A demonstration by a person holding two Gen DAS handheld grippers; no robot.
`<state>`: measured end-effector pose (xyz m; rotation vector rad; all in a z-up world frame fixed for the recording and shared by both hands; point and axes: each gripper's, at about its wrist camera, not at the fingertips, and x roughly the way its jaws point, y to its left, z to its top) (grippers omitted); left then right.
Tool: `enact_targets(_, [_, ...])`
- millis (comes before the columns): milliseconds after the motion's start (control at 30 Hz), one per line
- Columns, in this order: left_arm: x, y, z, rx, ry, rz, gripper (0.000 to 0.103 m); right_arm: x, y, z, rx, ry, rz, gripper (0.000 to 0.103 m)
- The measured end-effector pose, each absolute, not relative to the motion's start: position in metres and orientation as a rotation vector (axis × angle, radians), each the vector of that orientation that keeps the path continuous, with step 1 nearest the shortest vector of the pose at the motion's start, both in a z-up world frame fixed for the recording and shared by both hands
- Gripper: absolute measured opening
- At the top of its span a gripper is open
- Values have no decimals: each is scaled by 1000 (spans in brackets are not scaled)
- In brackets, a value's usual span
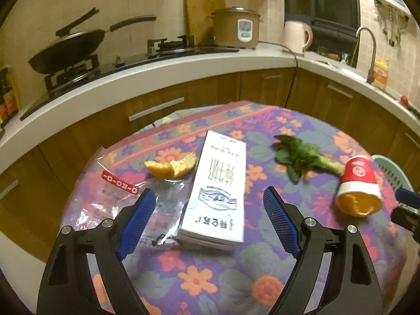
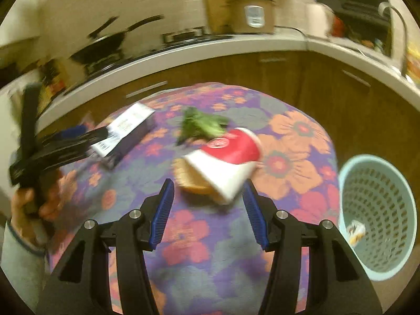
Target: Collect trash
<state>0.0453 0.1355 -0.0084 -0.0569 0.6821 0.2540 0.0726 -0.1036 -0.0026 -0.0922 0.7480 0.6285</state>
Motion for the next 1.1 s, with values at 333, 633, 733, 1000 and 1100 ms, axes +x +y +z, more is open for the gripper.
enact_targets(333, [65,124,-21,48,741,260,82,82,-98,-11,-70,784,593,50])
enact_targets(633, [78,130,-37,21,810,271,56,64,-62,-16,-208,750,668,34])
enact_targets(733, [80,133,-40,0,818,280,54,67,-50,-18,-278,746,679,34])
enact_targets(1000, [78,131,-41,-20,805,268,54,72,-25,-23,-468,715,608,29])
enact_targets(1100, [79,130,-41,-21,802,261,53,68,-18,-28,-555,688,565,24])
